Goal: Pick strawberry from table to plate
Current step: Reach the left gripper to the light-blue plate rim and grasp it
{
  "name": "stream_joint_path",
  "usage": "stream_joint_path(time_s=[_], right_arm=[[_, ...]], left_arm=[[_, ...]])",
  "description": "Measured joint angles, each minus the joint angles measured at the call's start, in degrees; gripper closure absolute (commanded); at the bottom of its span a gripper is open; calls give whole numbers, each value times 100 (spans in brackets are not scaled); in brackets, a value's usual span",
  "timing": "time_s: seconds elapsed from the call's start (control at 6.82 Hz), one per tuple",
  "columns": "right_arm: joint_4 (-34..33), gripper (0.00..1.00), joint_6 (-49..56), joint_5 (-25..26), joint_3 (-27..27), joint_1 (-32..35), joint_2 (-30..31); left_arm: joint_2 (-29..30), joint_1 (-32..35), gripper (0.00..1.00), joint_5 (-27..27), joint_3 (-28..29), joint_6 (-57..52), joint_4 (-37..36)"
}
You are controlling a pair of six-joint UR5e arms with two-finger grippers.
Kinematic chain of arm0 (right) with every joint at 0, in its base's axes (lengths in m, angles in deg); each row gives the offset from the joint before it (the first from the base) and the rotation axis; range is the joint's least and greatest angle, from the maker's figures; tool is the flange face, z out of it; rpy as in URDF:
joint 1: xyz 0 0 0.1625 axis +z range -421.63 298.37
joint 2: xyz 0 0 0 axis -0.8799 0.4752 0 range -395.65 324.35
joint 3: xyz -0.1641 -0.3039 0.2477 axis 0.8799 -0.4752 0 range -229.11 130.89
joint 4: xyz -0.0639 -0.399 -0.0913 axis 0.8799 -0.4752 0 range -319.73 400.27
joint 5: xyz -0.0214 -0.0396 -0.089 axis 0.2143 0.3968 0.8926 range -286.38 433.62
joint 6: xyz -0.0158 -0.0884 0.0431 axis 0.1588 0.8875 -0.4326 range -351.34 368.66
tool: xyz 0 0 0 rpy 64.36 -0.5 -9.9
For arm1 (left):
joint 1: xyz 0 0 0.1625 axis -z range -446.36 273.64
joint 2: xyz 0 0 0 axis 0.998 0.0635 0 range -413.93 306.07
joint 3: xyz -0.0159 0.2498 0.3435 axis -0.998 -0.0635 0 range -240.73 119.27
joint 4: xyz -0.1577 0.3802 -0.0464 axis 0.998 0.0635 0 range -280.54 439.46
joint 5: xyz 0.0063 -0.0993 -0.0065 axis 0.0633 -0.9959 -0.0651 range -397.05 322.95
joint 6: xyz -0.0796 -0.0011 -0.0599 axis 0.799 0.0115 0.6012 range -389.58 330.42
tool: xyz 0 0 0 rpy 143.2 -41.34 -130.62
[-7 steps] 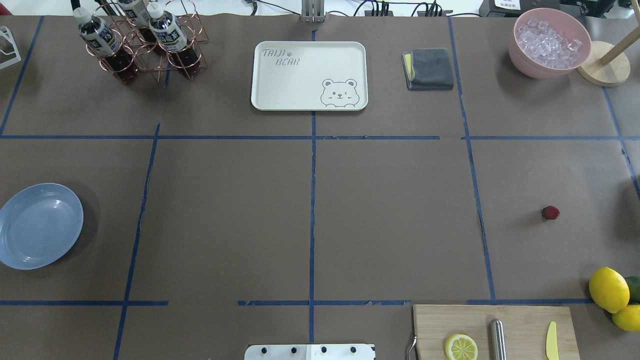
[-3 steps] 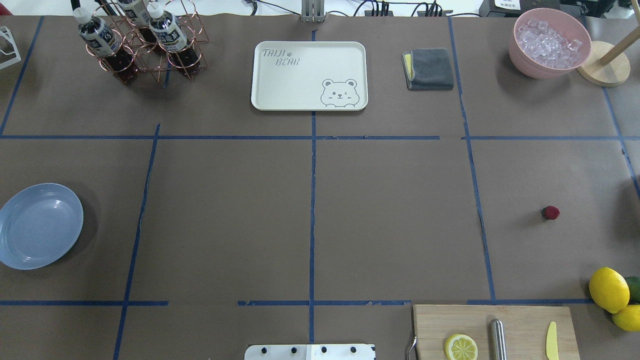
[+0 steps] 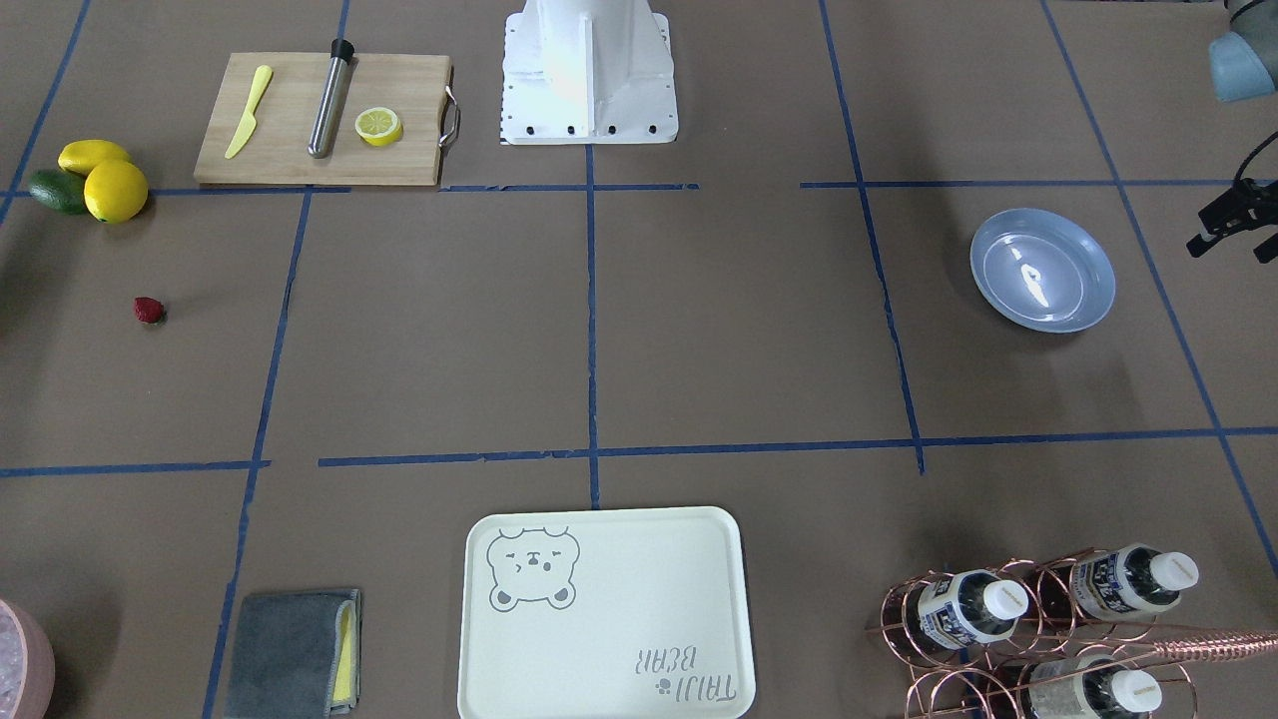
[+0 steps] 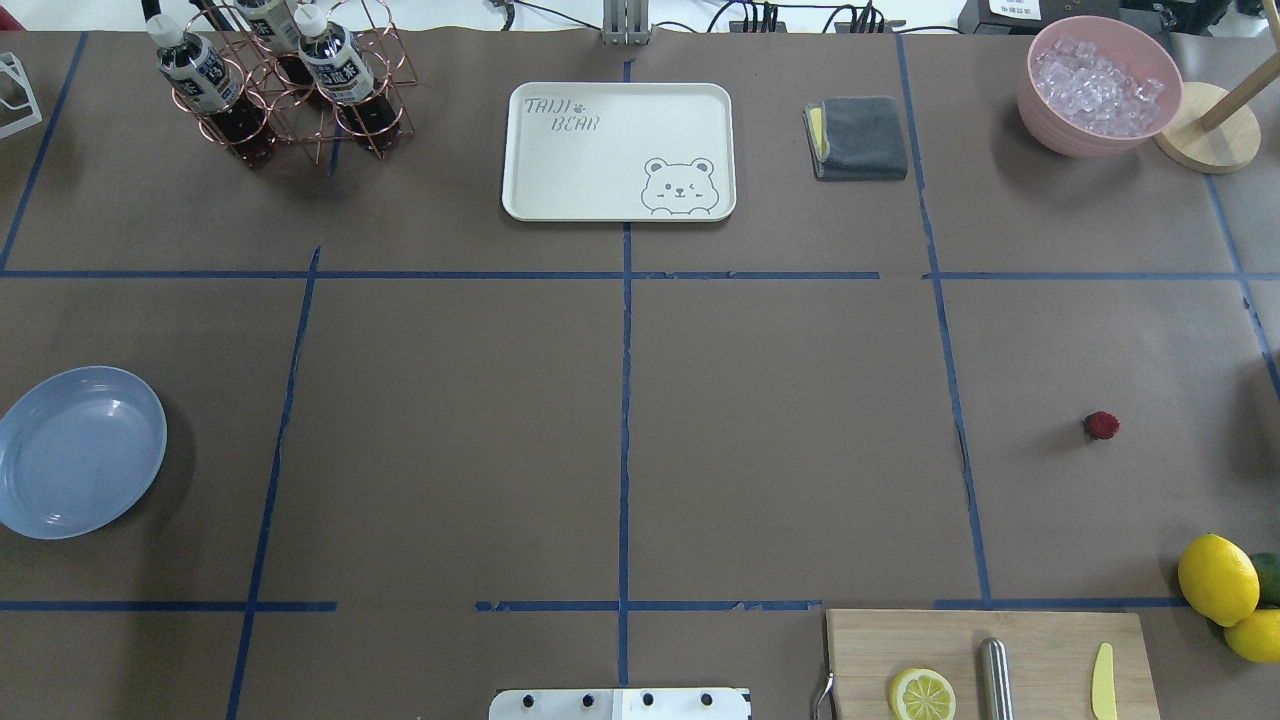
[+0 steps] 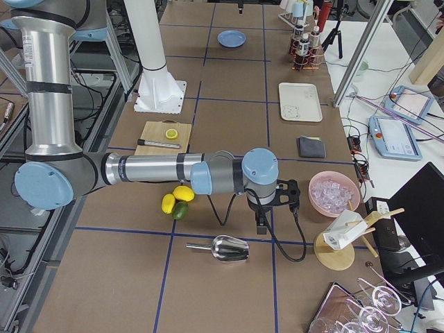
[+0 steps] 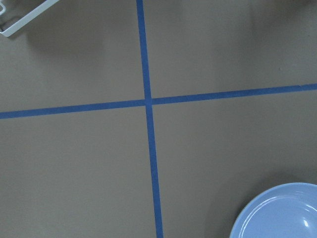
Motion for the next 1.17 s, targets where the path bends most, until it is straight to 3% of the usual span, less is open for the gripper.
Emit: stream_joint_path(time_s=[0.29,0.59,0.73,1.03,1.17], right_arm=[[9,0,1,8,77,-151,-37],[10,0,9,9,135,-244,-54],[10,0,4,0,148,-257,-56],[8,0,-18,-10,152,-289,-63],[4,0,-29,-13,152,-301,-65]], left_arm=[[-122,-620,0,487,379,858,1128],[-116,-1133,11,859,557,1477,1761],[-100,-1338,18,931,609,1716,1928],[-44,-1597,49,1001,685,1863,2014],[-33,-1658,51,1008,706,1878,2018]])
